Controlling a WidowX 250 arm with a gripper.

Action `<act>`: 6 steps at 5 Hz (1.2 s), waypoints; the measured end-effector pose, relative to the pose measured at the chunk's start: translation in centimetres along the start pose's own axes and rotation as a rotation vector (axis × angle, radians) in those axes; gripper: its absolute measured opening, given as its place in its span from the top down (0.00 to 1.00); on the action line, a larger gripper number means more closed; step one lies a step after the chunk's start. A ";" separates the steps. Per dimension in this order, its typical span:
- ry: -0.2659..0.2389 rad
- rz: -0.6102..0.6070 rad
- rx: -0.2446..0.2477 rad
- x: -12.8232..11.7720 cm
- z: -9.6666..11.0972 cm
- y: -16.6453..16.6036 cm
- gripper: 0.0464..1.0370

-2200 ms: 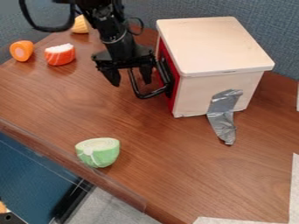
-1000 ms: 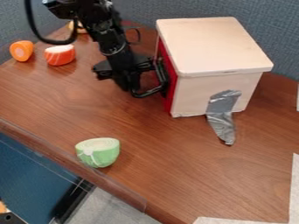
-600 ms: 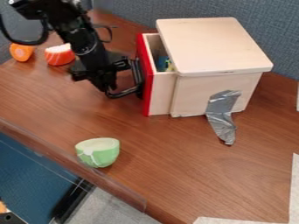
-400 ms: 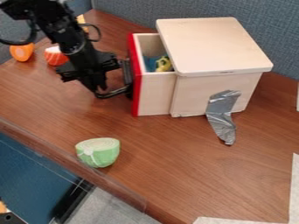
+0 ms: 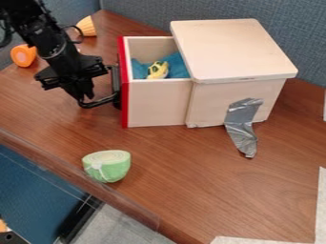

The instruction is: Open the drawer

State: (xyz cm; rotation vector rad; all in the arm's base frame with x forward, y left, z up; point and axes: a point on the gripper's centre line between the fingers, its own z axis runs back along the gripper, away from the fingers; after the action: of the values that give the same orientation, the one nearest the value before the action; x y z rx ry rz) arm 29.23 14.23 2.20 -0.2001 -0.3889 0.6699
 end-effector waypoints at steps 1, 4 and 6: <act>0.004 0.007 0.003 0.0 0.2 0.8 0.86; 0.006 -0.088 0.028 -0.1 2.4 0.6 0.05; 0.116 -0.474 -0.054 0.4 9.7 -2.3 0.04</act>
State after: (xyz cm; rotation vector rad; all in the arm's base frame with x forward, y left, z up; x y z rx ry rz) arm 26.81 13.22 11.89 -0.1878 -0.3271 0.1802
